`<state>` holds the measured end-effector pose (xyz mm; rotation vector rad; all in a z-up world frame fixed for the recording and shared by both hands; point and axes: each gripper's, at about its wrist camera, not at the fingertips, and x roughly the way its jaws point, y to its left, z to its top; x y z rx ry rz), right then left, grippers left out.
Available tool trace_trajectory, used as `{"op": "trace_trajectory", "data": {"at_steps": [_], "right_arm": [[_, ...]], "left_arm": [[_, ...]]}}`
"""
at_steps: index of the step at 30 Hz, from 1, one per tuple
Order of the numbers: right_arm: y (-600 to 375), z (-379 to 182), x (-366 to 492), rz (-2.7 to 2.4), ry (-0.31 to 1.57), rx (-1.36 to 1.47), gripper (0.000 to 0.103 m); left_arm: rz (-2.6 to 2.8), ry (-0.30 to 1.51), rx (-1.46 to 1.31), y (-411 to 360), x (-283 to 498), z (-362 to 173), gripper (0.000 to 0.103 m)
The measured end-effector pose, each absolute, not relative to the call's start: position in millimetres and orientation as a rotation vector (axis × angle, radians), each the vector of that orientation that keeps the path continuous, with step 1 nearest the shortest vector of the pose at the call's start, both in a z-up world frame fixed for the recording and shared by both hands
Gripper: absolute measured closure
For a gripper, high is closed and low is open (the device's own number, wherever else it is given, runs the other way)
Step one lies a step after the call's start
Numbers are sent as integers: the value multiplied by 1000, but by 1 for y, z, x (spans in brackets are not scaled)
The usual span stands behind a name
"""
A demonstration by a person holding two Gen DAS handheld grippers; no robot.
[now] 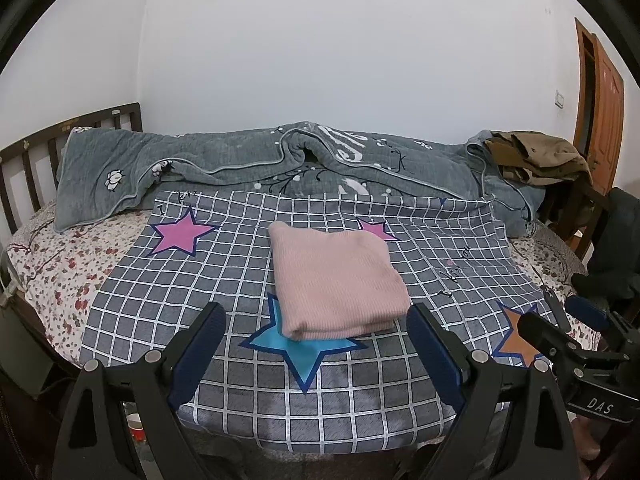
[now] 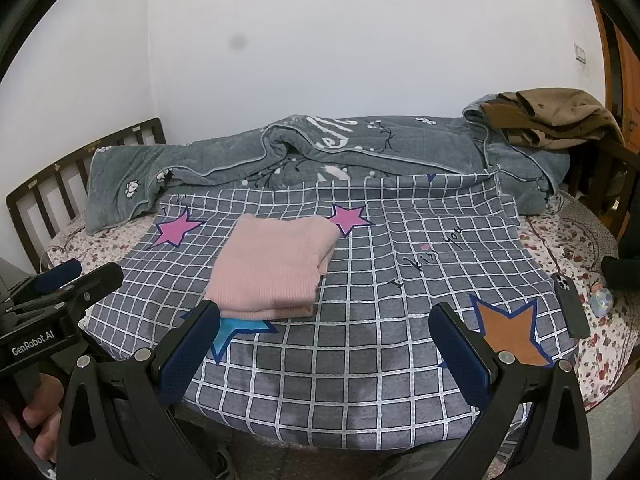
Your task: Fold small clothes
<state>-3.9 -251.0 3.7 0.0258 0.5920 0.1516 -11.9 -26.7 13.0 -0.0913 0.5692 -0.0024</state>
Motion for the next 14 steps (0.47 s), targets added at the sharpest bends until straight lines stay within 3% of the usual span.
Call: {"op": "trace_trajectory", "data": {"at_steps": [14], "right_arm": [[-248, 3, -2, 158, 595, 30, 1]], "left_arm": [[-1, 567, -95, -25, -9, 13, 11]]}}
